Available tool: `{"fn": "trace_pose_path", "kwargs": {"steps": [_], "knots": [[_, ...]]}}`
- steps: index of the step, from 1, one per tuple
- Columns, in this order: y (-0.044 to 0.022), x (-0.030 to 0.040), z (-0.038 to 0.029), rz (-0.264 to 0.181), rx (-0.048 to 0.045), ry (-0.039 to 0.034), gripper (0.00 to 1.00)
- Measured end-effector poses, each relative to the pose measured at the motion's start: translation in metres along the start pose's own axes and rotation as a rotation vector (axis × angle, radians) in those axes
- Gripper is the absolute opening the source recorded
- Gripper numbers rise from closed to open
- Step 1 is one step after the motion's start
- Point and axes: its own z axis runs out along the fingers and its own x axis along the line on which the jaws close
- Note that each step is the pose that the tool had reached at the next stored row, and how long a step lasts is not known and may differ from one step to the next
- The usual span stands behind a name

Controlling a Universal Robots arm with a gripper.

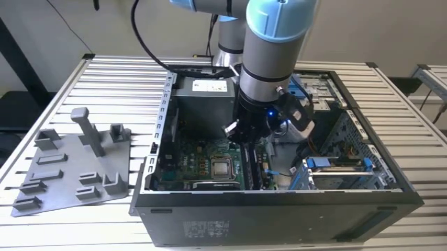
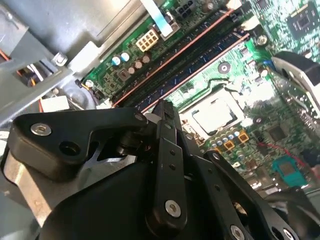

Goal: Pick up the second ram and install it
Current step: 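Press down the second ram until it locks into place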

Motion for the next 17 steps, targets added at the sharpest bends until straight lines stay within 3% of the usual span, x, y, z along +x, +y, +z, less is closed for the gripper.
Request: {"fn": "trace_pose_path", "kwargs": {"steps": [8,17], "knots": [[0.0,0.0,0.0002,-0.148,-0.002,-0.012,0.11],[0.0,0.0001,0.0004,-0.313,-0.0079,-0.0167,0.11]]}}
